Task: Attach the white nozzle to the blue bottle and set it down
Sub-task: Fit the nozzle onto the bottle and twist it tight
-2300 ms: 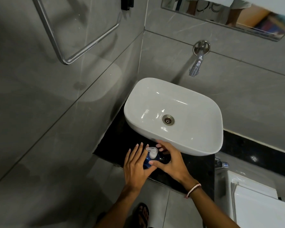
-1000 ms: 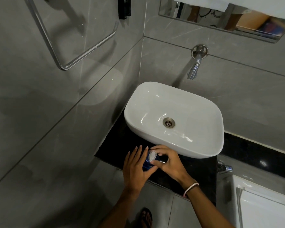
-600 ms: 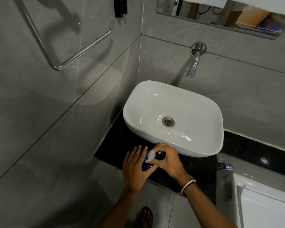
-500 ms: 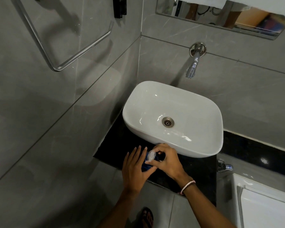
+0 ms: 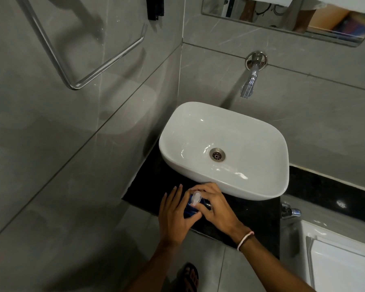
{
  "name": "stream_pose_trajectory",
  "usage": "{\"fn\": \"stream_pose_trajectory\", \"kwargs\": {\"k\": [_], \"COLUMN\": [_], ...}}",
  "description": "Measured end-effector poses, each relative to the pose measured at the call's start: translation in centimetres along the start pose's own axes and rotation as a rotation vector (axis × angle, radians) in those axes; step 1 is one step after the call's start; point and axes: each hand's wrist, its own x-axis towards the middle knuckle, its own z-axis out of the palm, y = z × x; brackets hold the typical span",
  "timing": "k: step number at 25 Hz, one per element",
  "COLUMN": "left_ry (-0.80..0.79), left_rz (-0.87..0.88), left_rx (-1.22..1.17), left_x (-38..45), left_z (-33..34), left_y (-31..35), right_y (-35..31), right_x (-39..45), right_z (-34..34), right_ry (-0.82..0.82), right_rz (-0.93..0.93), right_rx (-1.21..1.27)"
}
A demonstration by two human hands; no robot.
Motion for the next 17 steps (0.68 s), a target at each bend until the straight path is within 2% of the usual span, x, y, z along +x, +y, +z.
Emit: {"fn": "stream_pose_trajectory", "kwargs": {"k": [6,11,17], "left_ry": [0.002,-0.021,-0.018], "left_rz": [0.057,0.014,0.043], "left_rx": [0.032,0.039,0.073], "left_x": [0.18,0.04,0.3], "left_z": [-0.03,0.17,0.06], "left_y": [-0.35,-0.13,-0.34], "right_y": [-0.28,-0.09,-0.95], "right_x": [-0.49,-0.42,-0.49], "right_z": [0.85,0.33,0.07], "right_ry": [0.104,0.02,0.064], "right_rz": [0.046,-0.003,0.06], "right_rx": [-0.097,-0.056,-0.044]}}
